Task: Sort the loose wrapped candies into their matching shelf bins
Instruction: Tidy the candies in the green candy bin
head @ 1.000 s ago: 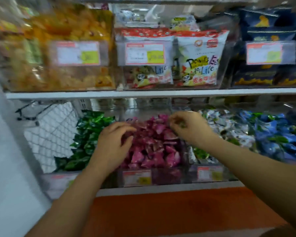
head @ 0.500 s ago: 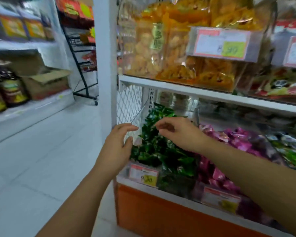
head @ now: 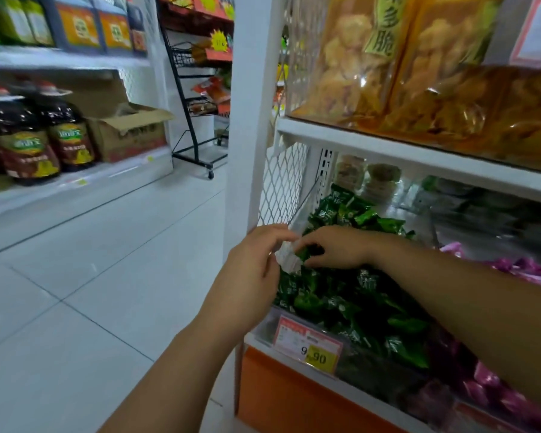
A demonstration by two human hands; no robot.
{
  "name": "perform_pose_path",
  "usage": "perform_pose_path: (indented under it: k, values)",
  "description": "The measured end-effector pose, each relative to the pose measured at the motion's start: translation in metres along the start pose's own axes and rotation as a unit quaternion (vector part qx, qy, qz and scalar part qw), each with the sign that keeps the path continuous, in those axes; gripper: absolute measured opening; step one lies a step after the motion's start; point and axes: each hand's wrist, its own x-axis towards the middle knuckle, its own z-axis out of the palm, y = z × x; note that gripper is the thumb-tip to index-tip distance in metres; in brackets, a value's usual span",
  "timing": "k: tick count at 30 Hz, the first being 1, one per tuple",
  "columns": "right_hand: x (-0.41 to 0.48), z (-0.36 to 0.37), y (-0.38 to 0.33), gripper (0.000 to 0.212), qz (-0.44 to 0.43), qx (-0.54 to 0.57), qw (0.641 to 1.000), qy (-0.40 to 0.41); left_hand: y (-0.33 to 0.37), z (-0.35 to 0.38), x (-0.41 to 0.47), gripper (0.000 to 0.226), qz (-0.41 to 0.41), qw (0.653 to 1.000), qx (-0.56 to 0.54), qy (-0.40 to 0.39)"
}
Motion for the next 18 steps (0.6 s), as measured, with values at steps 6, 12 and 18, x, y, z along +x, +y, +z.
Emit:
perform_pose_path:
  k: [6,12,18]
  values:
    - [-0.029,-0.006,-0.010,0.037,-0.045,-0.023,0.997,-0.055,-0.002,-0.001,0.000,0.052,0.004,1.000,0.012,-0.006]
    - [-0.075,-0.014,-0.005,0.030,-0.045,-0.034,0.997,-0.058,-0.002,-0.002,-0.001,0.050,0.014,1.000,0.021,-0.006]
    - [-0.104,-0.003,0.001,0.030,-0.048,-0.038,0.996,-0.060,0.001,-0.001,-0.001,0.053,0.007,1.000,0.019,-0.004]
